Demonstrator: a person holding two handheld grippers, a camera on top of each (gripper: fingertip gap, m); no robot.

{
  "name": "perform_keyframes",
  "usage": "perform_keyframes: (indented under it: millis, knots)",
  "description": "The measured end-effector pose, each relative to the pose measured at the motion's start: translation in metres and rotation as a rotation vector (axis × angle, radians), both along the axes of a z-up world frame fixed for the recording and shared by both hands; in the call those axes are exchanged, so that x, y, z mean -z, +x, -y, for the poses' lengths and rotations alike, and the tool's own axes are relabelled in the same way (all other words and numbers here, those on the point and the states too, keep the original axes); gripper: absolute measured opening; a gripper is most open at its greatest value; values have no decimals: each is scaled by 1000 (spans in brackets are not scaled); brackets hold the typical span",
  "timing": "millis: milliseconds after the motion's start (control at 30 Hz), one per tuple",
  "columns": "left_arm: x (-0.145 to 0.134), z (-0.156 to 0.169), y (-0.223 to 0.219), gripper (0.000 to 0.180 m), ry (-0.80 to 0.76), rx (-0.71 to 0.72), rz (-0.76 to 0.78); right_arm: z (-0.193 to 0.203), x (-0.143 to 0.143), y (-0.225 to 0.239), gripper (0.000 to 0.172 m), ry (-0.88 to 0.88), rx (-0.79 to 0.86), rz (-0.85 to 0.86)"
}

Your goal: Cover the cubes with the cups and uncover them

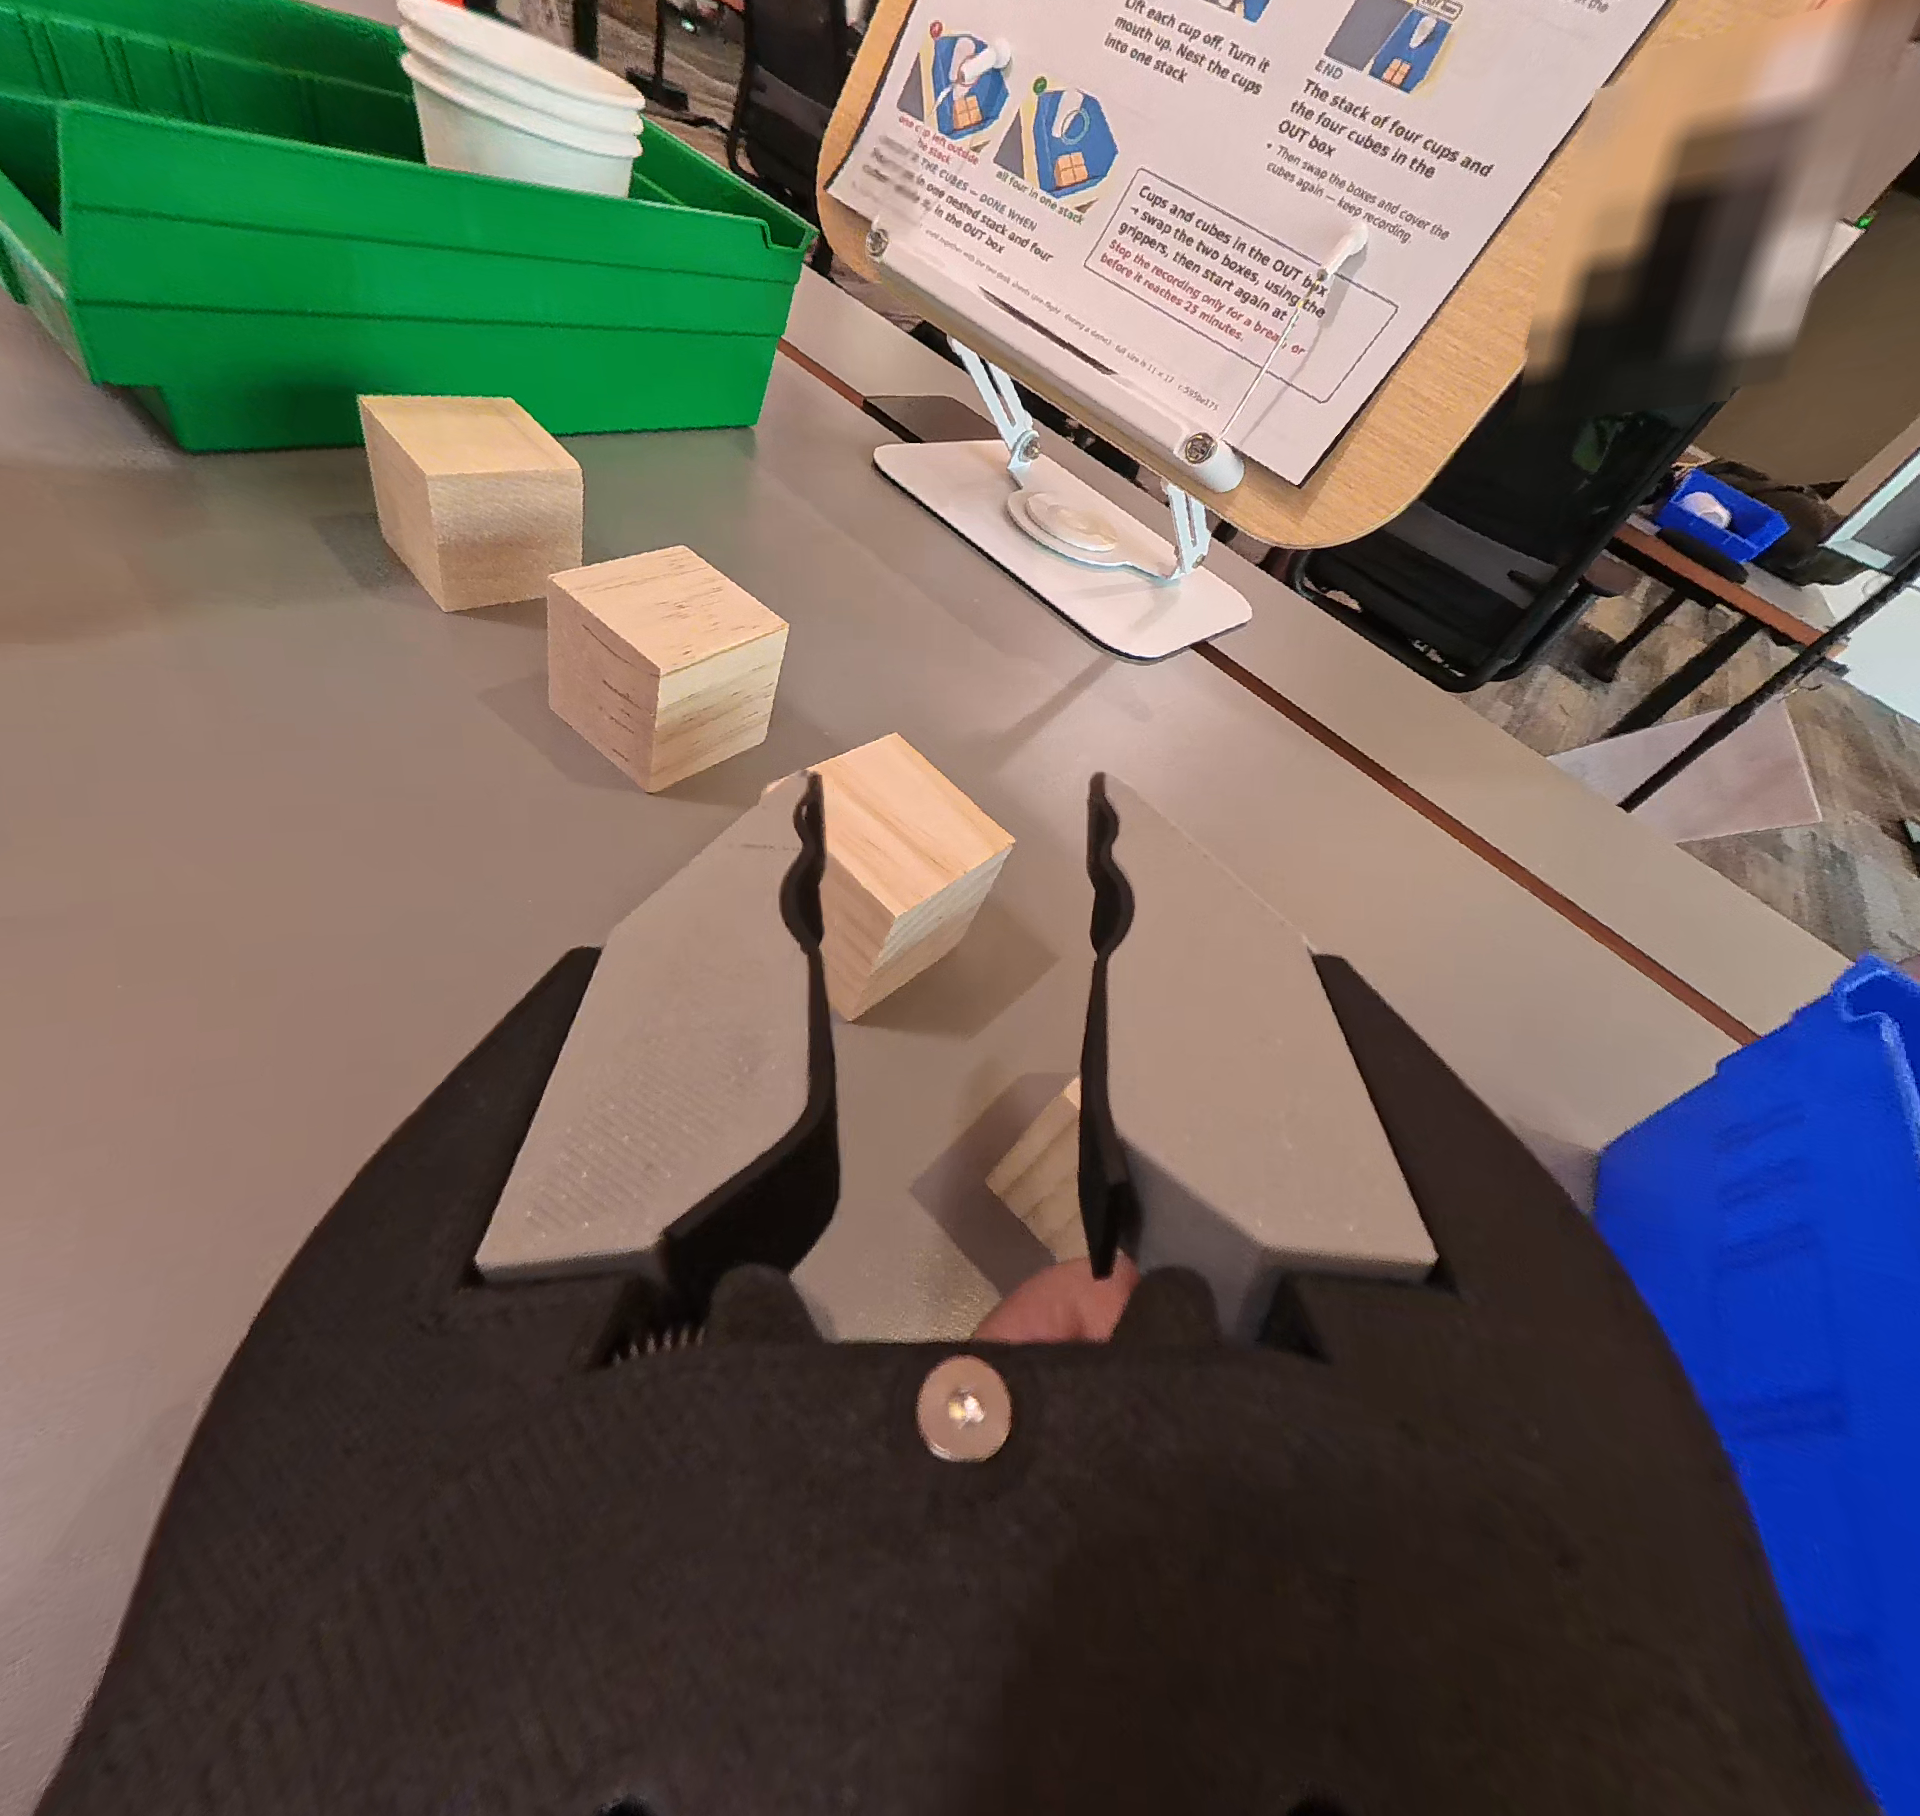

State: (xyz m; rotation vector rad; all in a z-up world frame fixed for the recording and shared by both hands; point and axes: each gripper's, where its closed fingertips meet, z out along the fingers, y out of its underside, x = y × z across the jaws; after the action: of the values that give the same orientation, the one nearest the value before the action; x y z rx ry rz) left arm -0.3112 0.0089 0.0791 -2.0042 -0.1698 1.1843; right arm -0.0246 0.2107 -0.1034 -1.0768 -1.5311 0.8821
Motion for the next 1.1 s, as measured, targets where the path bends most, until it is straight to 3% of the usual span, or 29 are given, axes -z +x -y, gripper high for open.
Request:
perform_keyframes:
  millis: [100,200,400,533,700,900,1100]
  knots:
    - [-37,-21,47,2,104,127,-32,8,-4,2,52,-68,-60,-12]
    - [-63,-45,118,2,263,349,11,26,-15,7,54,-182,-182,-44]
    - [-83,-64,254,1,671,767,111,85,-45,34,51,-477,-580,-75]
    - [-50,-85,312,2,874,930,282,95,-69,45,58,-678,-706,-137]
    - [23,-121,341,2,877,974,502,58,-96,51,62,-928,-709,-252]
    - [90,-143,358,1,750,1001,663,26,-97,42,82,-1043,-608,-289]
    - [151,-154,376,0,467,1070,718,29,-90,37,80,-1025,-605,-255]
